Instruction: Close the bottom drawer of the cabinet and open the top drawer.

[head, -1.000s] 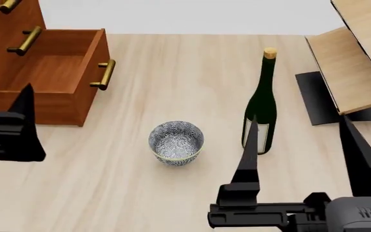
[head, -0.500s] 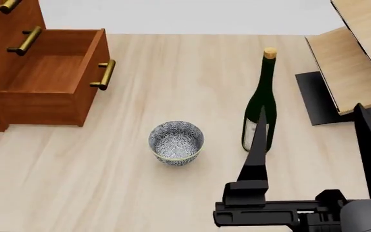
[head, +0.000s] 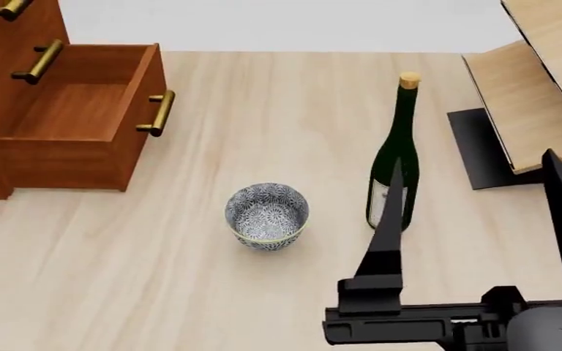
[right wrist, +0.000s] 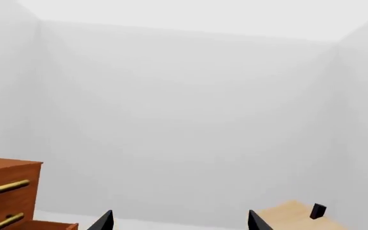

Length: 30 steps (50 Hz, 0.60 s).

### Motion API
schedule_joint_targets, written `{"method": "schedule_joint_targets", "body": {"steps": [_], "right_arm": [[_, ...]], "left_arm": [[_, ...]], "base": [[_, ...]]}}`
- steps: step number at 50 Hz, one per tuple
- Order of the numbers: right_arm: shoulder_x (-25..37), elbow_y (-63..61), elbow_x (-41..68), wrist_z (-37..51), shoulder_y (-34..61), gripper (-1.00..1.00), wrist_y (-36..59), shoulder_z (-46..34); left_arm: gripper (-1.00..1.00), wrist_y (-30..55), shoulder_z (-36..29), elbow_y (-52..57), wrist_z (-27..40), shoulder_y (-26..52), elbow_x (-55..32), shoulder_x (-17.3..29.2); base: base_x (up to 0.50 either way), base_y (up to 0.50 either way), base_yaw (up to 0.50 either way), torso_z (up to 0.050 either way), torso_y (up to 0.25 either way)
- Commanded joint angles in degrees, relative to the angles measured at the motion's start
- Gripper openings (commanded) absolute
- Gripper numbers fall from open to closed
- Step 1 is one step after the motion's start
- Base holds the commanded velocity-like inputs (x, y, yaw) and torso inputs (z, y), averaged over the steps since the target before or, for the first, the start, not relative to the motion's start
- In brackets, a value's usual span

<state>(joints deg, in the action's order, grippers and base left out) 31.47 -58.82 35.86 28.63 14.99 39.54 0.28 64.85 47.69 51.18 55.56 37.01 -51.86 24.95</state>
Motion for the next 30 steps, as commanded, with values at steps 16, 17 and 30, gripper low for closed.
{"method": "schedule_joint_targets", "body": {"steps": [16,17,30], "right_arm": [[3.6,1.2,-3.9,2.0,-0.2,1.00,-2.9,-5.1],[3.5,1.2,-3.4,2.1,-0.2,1.00,-3.0,-4.8],[3.0,1.7,0.0,2.5,-1.1,1.00,-4.5,-3.6]], "left_arm": [[1.00,-1.1,0.6,1.4,0.6,-1.2,-0.5,1.5],[1.00,-1.3,0.3,1.4,0.5,-1.4,-0.3,1.5],[1.00,-0.5,-0.1,1.2,0.4,-1.3,-2.3,2.2]], "base": [[0.08,0.32,0.00,0.000,0.000],[0.09,0.34,0.00,0.000,0.000],[0.11,0.34,0.00,0.000,0.000]]}}
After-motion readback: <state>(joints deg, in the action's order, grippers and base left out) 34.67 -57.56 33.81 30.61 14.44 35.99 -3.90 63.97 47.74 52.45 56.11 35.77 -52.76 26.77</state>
